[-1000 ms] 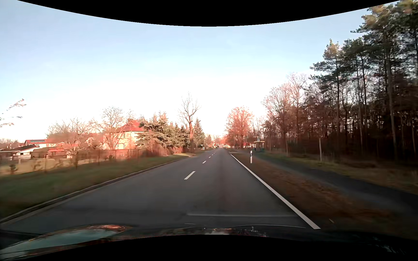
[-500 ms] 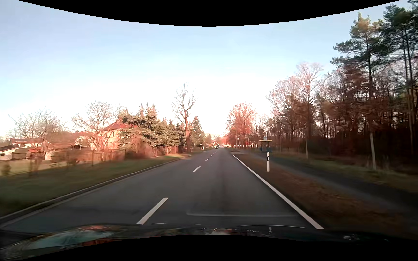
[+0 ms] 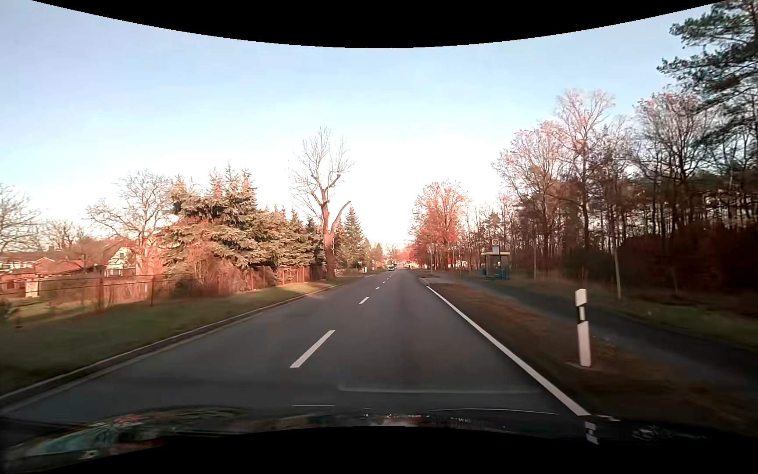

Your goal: Follow the waypoints while adhering to traffic rules and regulations

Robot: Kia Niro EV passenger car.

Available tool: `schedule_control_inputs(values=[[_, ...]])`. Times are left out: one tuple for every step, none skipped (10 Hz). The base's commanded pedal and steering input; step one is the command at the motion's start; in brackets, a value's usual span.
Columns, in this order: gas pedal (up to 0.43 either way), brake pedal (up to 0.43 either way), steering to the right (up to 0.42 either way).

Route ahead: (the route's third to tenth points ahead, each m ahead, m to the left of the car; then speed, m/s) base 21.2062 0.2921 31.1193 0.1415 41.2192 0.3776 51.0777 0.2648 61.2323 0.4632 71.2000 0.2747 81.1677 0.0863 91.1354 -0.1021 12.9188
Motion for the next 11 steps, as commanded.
schedule_control_inputs(values=[[0.087,0.0,0.0],[0.087,0.0,0.0],[0.087,0.0,0.0],[0.087,0.0,0.0],[0.087,0.0,0.0],[0.087,0.0,0.0],[0.087,0.0,0.0],[0.087,0.0,0.0],[0.087,0.0,0.0],[0.087,0.0,-0.001],[0.087,0.0,-0.002]])
